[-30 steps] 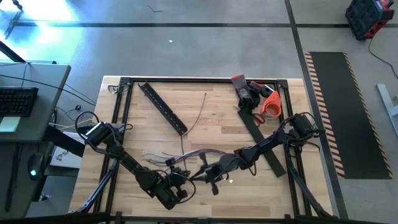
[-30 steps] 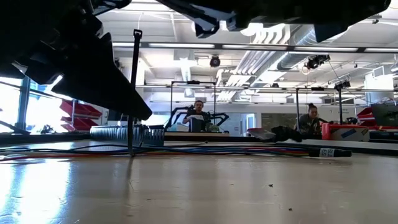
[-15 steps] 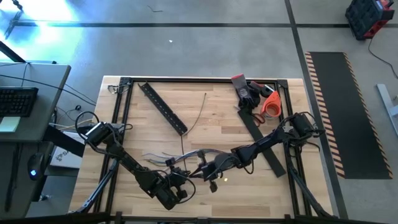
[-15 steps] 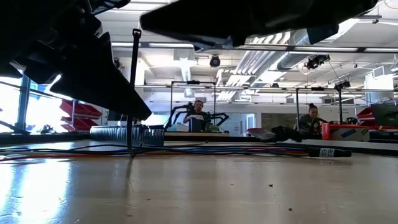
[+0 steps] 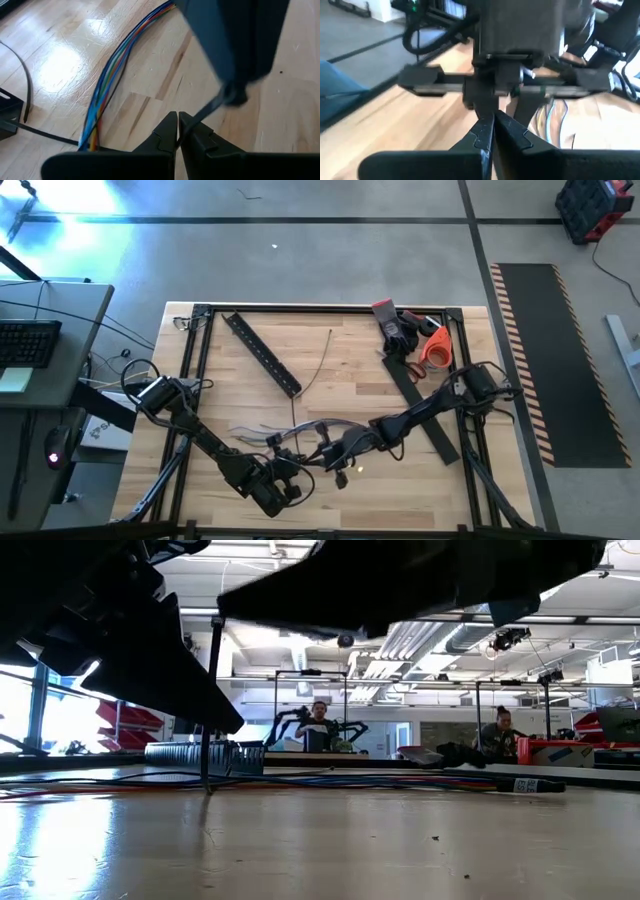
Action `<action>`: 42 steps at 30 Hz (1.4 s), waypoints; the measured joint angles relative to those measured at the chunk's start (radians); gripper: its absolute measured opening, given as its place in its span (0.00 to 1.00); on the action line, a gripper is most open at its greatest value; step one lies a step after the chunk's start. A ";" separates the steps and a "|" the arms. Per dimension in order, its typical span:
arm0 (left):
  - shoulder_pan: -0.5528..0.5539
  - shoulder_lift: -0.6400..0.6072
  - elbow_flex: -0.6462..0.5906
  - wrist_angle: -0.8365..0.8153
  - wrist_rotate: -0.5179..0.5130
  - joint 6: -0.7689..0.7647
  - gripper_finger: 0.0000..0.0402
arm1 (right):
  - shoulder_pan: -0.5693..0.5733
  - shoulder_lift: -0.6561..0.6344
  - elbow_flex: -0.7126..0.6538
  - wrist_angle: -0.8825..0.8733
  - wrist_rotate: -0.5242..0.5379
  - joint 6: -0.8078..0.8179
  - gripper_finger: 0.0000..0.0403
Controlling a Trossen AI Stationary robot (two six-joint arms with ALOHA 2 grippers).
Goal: Ziptie cables
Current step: Wrap the cable wires with the black zip tie
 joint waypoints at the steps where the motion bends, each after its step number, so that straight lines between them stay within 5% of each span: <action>1: 0.000 0.000 0.000 0.001 0.000 -0.001 0.00 | 0.000 0.003 0.004 0.000 0.004 0.002 0.00; 32: -0.030 0.000 0.000 0.034 -0.053 0.026 0.00 | 0.016 0.003 0.060 -0.111 0.101 0.014 0.00; 42: -0.032 0.000 -0.151 0.366 -0.028 0.091 0.00 | 0.015 0.003 0.060 -0.109 -0.018 0.042 0.16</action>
